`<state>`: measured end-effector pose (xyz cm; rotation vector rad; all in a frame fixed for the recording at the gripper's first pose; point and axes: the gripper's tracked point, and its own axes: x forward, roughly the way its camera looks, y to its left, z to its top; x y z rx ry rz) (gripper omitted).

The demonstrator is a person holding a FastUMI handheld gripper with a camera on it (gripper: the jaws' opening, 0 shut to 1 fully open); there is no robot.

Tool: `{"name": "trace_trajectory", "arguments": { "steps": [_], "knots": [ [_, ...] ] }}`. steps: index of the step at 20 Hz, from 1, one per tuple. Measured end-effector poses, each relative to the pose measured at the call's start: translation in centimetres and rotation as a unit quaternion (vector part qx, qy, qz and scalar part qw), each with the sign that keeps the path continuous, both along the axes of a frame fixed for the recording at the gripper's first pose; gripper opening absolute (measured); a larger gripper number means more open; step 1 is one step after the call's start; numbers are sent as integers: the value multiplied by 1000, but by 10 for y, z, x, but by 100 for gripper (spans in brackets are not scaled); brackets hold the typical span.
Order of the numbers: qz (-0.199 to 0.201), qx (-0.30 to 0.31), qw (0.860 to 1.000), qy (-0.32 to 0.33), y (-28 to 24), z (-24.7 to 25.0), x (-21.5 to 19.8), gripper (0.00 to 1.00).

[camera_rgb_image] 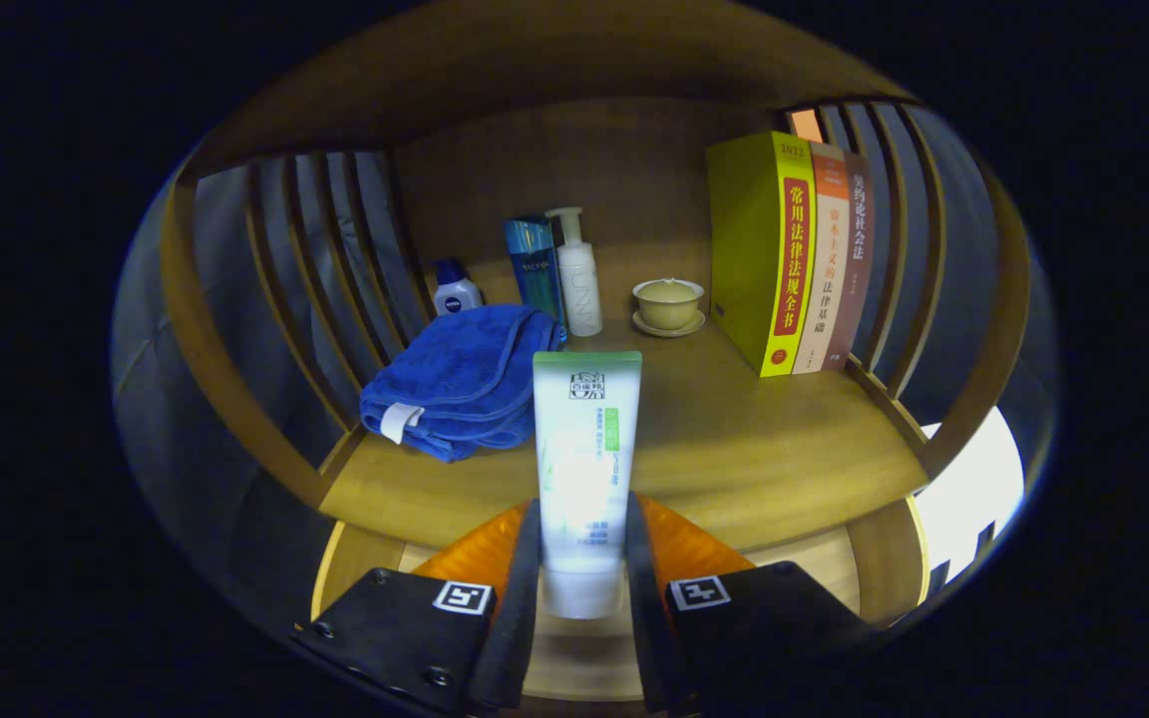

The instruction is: Pull open the drawer, take out the items inside it, and place them on the countertop above the cabinet.

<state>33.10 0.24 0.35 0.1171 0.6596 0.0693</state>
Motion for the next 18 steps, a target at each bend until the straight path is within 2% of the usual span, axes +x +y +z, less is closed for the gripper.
{"name": "trace_trajectory", "arguments": {
  "steps": [7, 18],
  "knots": [
    [-15, -9, 1000, 16, -12, -26, 32, 51],
    [-18, -15, 999, 34, -13, -39, 38, 53]
  ]
}}
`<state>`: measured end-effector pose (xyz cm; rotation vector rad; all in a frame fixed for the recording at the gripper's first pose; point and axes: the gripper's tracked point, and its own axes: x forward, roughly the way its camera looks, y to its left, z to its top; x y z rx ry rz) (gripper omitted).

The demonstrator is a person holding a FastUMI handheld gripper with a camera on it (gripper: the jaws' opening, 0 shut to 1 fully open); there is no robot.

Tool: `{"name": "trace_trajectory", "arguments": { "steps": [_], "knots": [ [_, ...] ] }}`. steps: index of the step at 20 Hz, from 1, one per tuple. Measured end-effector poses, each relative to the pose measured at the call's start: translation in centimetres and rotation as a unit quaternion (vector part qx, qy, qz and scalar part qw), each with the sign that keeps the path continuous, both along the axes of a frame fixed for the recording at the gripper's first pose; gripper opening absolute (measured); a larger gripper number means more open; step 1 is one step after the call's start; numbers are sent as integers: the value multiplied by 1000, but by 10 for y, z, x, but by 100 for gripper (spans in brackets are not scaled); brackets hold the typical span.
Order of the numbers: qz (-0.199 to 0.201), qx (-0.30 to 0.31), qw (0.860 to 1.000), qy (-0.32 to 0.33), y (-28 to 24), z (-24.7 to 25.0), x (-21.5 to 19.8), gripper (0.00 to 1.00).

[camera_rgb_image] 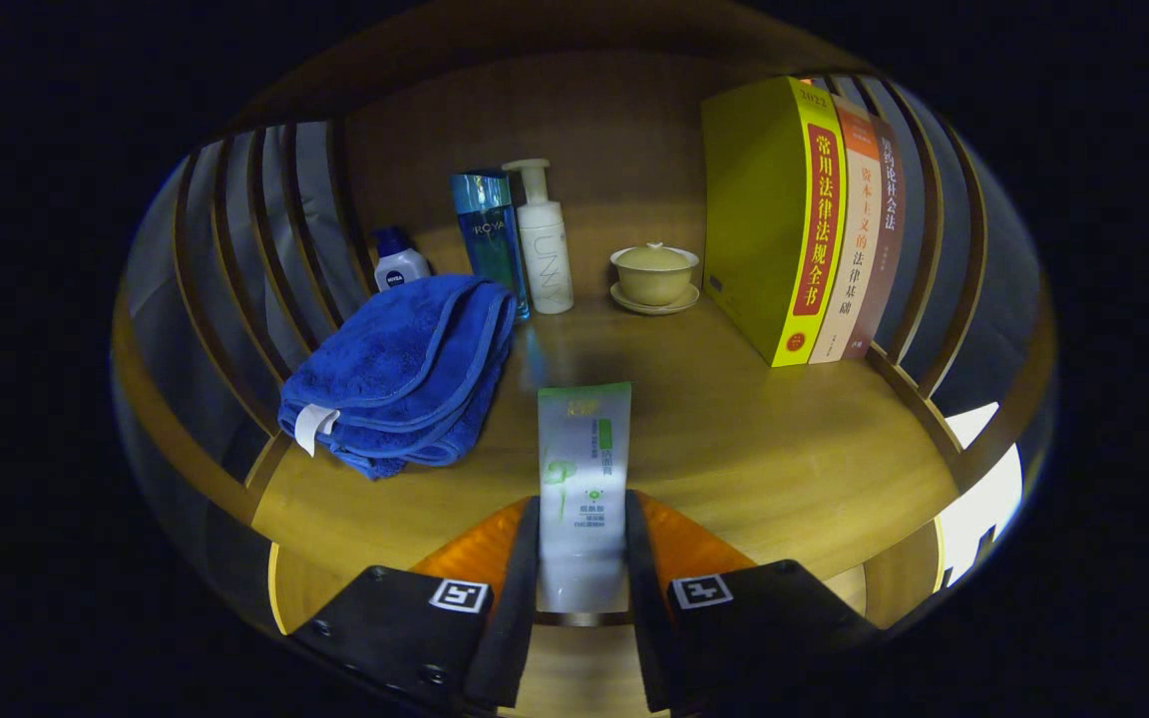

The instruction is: Pull open the drawer, take out the items inside it, and place them on the countertop above the cabinet.

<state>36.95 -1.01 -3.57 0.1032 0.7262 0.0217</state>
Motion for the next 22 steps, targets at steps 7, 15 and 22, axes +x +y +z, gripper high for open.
{"name": "trace_trajectory", "arguments": {
  "steps": [7, 15, 22],
  "knots": [
    [-3, -3, 1000, -4, 0, -1, 0, 58],
    [-10, 31, 999, -14, -2, 6, -9, 100],
    [6, 29, 998, -52, 0, 34, -31, 99]
  ]
}}
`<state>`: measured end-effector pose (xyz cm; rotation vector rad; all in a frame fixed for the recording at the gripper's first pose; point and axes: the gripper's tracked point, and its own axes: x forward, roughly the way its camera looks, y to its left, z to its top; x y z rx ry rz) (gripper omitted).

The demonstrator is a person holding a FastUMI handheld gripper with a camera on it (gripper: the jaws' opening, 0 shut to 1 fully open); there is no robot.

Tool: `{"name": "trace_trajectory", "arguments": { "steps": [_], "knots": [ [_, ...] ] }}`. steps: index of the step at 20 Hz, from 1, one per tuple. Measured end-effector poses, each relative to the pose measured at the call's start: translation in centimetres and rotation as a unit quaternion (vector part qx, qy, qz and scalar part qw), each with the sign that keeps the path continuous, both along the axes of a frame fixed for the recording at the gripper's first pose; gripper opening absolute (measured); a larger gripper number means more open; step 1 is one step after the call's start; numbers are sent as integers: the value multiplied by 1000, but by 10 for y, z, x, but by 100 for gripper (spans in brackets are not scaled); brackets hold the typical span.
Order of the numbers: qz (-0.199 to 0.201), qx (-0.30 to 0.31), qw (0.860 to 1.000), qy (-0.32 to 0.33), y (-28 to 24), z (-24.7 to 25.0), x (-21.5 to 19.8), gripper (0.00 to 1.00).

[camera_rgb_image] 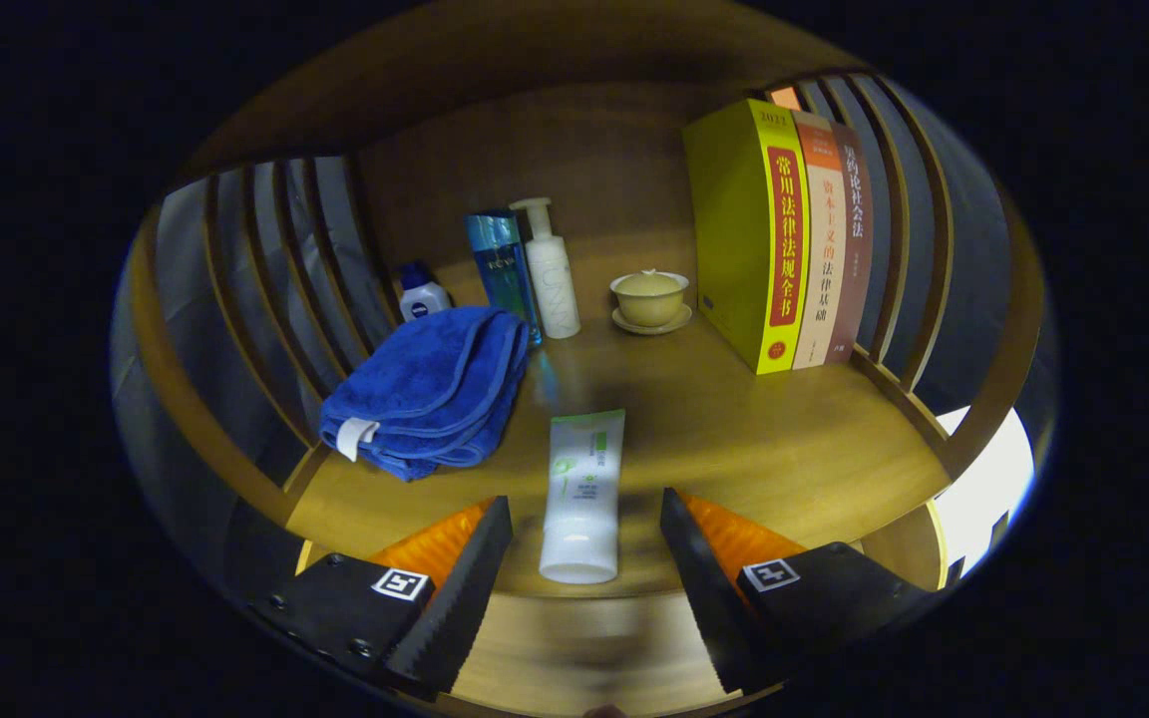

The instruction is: Pull open the drawer, take out the items inside it, and place them on the countertop above the cabinet.

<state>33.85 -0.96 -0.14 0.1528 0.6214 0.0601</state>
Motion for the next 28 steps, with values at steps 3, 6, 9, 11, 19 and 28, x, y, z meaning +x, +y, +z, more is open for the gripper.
{"name": "trace_trajectory", "arguments": {
  "steps": [3, 6, 9, 11, 19, 28],
  "knots": [
    [8, -8, 999, -33, 3, 23, -19, 99],
    [18, -9, 998, -64, 10, 41, -45, 99],
    [13, 15, 997, -80, 15, 50, -70, 99],
    [14, 16, 996, -83, 17, 50, -87, 99],
    [12, -4, 996, -93, 21, 34, -167, 98],
    [3, -15, 998, -62, 18, -23, -233, 98]
  ]
}}
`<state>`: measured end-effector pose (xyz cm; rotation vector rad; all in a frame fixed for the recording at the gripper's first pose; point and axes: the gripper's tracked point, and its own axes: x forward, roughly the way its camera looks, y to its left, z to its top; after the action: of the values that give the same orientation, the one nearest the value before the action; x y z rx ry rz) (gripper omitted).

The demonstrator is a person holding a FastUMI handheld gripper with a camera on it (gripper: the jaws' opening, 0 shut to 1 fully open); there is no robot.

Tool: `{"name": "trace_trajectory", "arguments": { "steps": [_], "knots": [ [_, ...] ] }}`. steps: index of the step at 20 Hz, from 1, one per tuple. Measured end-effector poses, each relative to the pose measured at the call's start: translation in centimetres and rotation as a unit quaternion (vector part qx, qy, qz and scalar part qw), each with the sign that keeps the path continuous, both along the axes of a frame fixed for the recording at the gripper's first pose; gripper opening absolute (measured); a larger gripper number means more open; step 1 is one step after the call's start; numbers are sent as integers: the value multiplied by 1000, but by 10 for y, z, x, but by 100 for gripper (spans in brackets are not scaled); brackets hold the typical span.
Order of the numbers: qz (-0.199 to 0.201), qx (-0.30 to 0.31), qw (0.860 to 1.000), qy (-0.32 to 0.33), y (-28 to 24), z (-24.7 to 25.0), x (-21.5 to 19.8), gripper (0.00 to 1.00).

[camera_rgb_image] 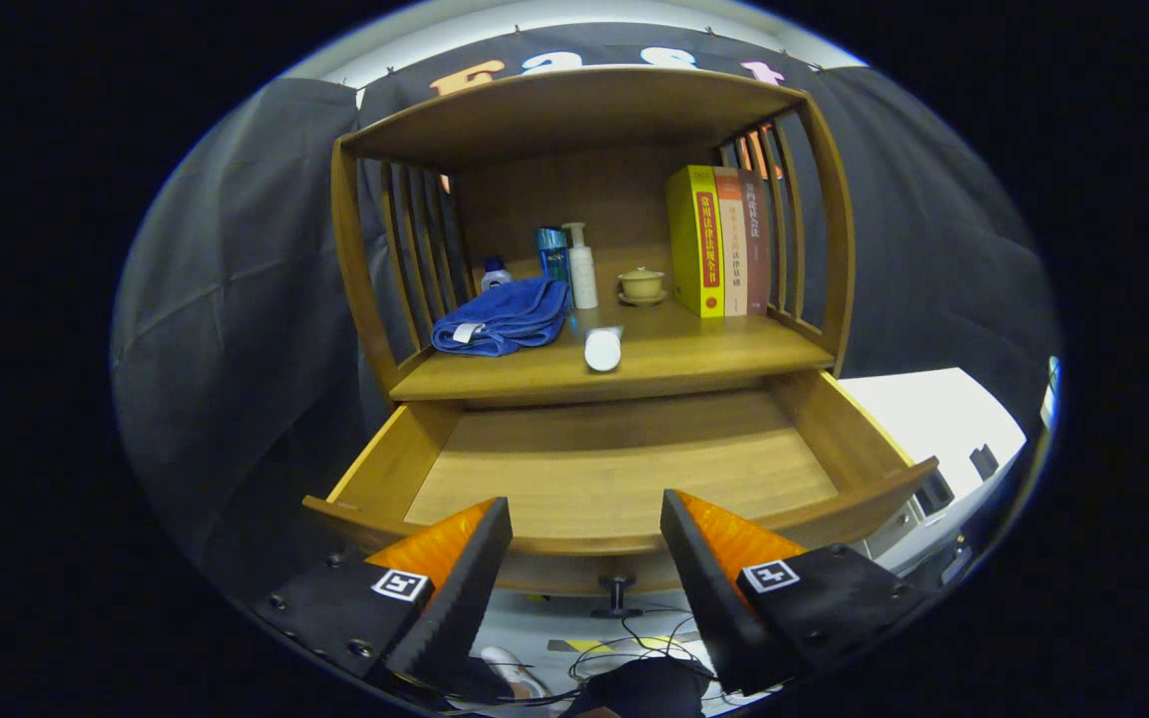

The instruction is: Pull open the drawer, take out the items inside it, and place them on the countertop above the cabinet.

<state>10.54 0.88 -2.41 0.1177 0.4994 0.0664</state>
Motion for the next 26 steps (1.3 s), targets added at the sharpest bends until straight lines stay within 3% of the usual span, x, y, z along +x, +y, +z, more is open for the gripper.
{"name": "trace_trajectory", "arguments": {
  "steps": [5, 8, 10, 13, 26],
  "knots": [
    [6, -5, 1000, 17, 3, -29, -13, 99],
    [-12, -27, 999, 17, -4, -43, -11, 99],
    [-15, -52, 998, -15, -7, -33, -3, 95],
    [-23, -72, 997, -14, -7, -35, -5, 96],
    [-32, -63, 996, -52, -8, -33, 23, 97]
  ]
}}
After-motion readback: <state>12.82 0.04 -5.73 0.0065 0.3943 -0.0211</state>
